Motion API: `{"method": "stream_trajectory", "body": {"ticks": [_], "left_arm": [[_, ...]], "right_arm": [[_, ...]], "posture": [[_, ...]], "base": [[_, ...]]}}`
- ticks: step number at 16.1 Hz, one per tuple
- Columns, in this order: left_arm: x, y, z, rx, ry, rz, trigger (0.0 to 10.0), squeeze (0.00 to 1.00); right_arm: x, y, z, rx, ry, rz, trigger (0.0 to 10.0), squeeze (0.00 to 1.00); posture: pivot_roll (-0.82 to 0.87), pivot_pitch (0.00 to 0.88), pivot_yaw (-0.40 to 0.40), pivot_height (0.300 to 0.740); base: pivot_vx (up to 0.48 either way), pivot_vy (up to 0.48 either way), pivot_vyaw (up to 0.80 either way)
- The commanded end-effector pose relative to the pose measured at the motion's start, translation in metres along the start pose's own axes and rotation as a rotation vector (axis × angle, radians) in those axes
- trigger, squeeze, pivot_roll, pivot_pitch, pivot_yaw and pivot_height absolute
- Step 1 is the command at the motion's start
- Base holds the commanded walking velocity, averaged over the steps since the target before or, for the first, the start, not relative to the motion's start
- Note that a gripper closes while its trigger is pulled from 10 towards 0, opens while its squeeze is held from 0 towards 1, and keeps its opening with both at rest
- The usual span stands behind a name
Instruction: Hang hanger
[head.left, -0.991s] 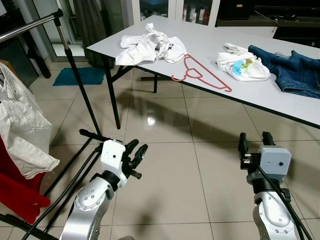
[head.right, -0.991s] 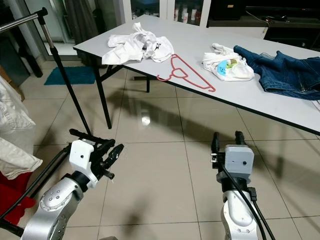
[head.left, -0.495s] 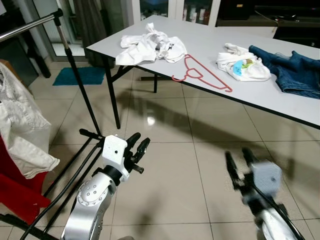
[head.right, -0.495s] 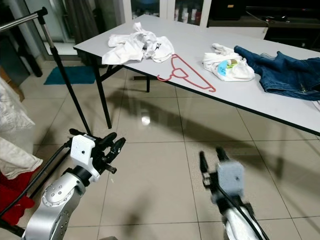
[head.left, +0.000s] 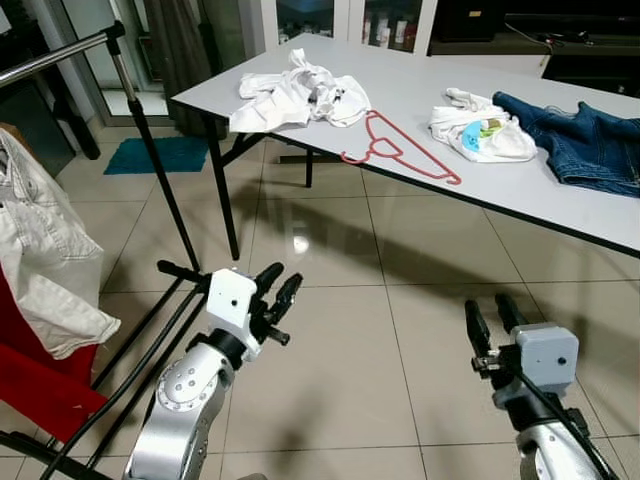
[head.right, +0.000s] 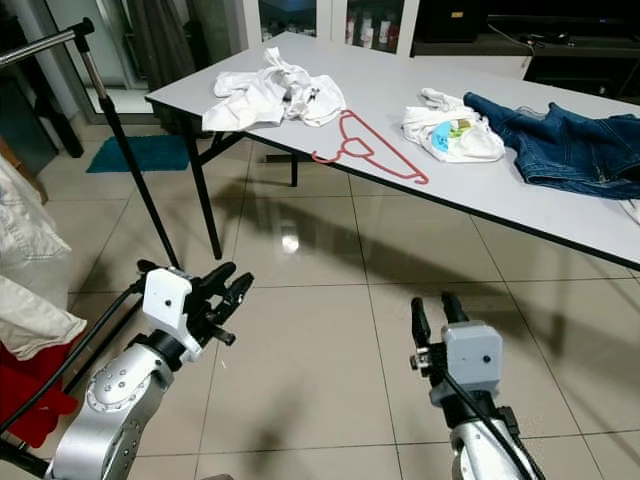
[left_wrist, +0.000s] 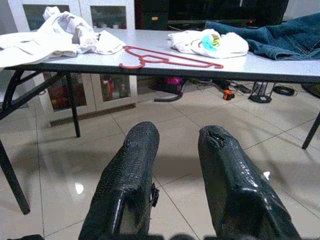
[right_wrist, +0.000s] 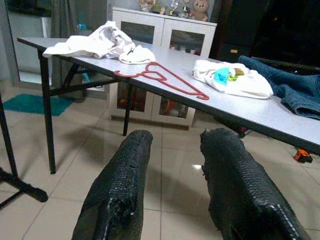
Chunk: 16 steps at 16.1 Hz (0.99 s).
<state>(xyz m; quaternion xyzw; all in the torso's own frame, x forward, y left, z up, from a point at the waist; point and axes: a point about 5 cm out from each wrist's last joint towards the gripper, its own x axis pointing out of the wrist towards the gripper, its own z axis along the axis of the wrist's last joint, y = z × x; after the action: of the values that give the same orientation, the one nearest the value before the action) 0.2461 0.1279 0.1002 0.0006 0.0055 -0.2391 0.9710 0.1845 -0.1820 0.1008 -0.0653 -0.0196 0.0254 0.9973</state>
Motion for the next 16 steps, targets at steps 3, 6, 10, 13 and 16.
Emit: {"method": "stream_trajectory", "body": {"ticks": [3, 6, 10, 13, 16], "left_arm": [[0.002, 0.001, 0.003, 0.013, -0.015, 0.015, 10.0, 0.0], [0.002, 0.0, 0.003, 0.014, -0.019, 0.016, 10.0, 0.0], [0.003, -0.001, 0.003, 0.017, -0.02, 0.025, 10.0, 0.0], [0.004, -0.001, 0.003, 0.019, -0.024, 0.033, 10.0, 0.0], [0.005, -0.001, 0.004, 0.021, -0.028, 0.03, 10.0, 0.0]], "right_arm": [[0.008, 0.001, 0.003, -0.009, -0.022, -0.006, 10.0, 0.0], [0.012, 0.001, 0.004, -0.016, -0.031, 0.004, 10.0, 0.0], [0.017, 0.001, 0.005, -0.024, -0.038, 0.015, 10.0, 0.0], [0.021, 0.004, 0.005, -0.023, -0.045, 0.025, 10.0, 0.0], [0.024, 0.003, 0.006, -0.025, -0.052, 0.026, 10.0, 0.0]], "posture": [[0.0, 0.0, 0.038, 0.723], [0.0, 0.0, 0.035, 0.723], [0.0, 0.003, 0.031, 0.723], [0.01, 0.001, 0.029, 0.723], [0.01, 0.0, 0.03, 0.723]], "base": [[0.0, 0.0, 0.0], [0.0, 0.0, 0.0], [0.0, 0.0, 0.0], [0.0, 0.0, 0.0], [0.0, 0.0, 0.0]]}}
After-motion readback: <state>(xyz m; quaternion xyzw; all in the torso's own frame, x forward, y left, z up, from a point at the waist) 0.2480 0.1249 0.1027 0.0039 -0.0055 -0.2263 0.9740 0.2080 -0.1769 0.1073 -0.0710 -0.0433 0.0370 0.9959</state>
